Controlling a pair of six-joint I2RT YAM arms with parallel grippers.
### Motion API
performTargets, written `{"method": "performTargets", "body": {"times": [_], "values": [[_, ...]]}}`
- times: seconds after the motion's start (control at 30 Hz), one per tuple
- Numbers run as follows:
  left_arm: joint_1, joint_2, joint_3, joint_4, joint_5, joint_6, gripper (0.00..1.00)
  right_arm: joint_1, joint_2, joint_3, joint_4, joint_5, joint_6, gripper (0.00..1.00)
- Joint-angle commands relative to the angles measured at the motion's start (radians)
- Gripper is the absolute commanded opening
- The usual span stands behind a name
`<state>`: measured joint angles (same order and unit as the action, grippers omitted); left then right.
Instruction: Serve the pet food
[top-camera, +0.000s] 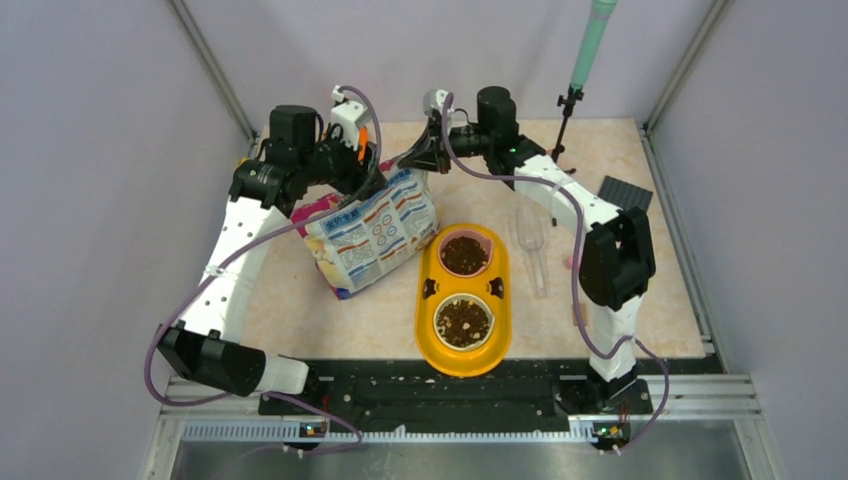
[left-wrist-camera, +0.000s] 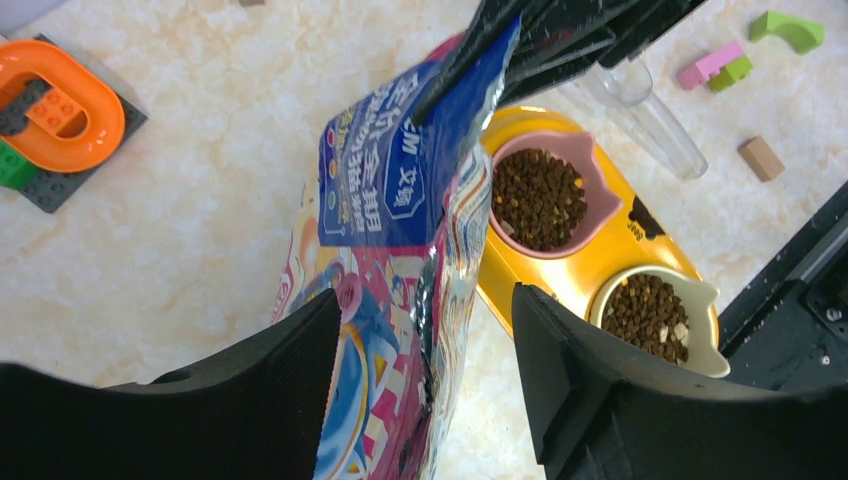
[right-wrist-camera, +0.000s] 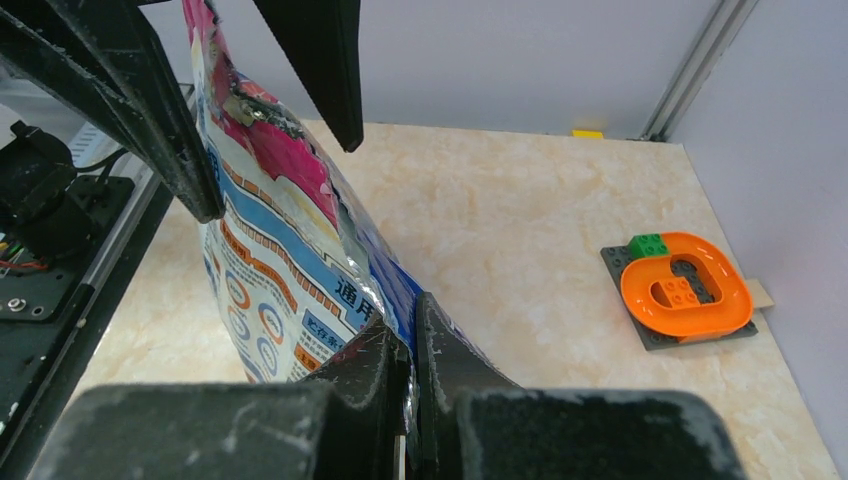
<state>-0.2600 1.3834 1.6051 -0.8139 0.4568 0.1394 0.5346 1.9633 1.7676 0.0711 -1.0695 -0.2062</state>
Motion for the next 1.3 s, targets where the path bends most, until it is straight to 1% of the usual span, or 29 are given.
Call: {"method": "performTargets", "body": {"times": [0.0,0.17,0.23,0.27,0.3,0.33,0.37,0.47,0.5,0.53,0.63,0.67,0.7,0.73,0.83,0.97,1.13,1.27], "values": [[-0.018,0.012,0.037,0.124,-0.016,-0.048,0.63,-0.008,-0.054,0.061,0.072,-0.049,0.027,0.00],[-0.028,0.042,0.037,0.144,0.000,-0.050,0.58,-0.014,-0.057,0.061,0.057,-0.064,0.031,0.00],[-0.031,0.054,0.042,0.148,0.001,-0.051,0.53,-0.016,-0.057,0.062,0.048,-0.074,0.032,0.00],[-0.034,0.061,0.044,0.151,-0.003,-0.051,0.46,-0.016,-0.056,0.066,0.040,-0.082,0.031,0.00],[-0.037,0.068,0.047,0.148,-0.016,-0.049,0.36,-0.017,-0.055,0.069,0.031,-0.084,0.031,0.00],[-0.041,0.076,0.051,0.142,-0.026,-0.046,0.22,-0.018,-0.055,0.072,0.023,-0.087,0.030,0.00],[-0.043,0.082,0.056,0.141,-0.049,-0.047,0.01,-0.019,-0.054,0.073,0.019,-0.090,0.030,0.00],[-0.044,0.089,0.055,0.149,-0.121,-0.057,0.00,-0.030,-0.054,0.073,0.019,-0.094,0.039,0.00],[-0.043,0.084,0.048,0.160,-0.147,-0.062,0.00,-0.035,-0.053,0.072,0.032,-0.088,0.060,0.00],[-0.043,0.075,0.042,0.175,-0.166,-0.068,0.00,-0.045,-0.049,0.072,0.047,-0.087,0.089,0.02],[-0.042,0.035,-0.006,0.240,-0.187,-0.076,0.00,-0.080,-0.034,0.068,0.063,-0.117,0.159,0.49],[-0.042,0.025,-0.013,0.253,-0.189,-0.077,0.00,-0.088,-0.034,0.063,0.055,-0.111,0.157,0.60],[-0.042,0.019,-0.015,0.258,-0.188,-0.078,0.00,-0.092,-0.035,0.057,0.048,-0.101,0.148,0.67],[-0.042,0.018,-0.016,0.260,-0.188,-0.079,0.00,-0.092,-0.035,0.050,0.045,-0.091,0.136,0.71],[-0.042,0.024,-0.010,0.257,-0.177,-0.085,0.00,-0.093,-0.028,0.040,0.069,-0.073,0.137,0.75],[-0.042,0.025,-0.004,0.260,-0.157,-0.094,0.00,-0.092,-0.003,0.040,0.101,-0.051,0.155,0.76],[-0.042,0.031,0.000,0.257,-0.140,-0.096,0.00,-0.087,0.048,0.056,0.268,-0.094,0.320,0.75],[-0.042,0.038,0.008,0.257,-0.134,-0.098,0.00,-0.070,0.094,0.099,0.287,-0.121,0.351,0.75]]}}
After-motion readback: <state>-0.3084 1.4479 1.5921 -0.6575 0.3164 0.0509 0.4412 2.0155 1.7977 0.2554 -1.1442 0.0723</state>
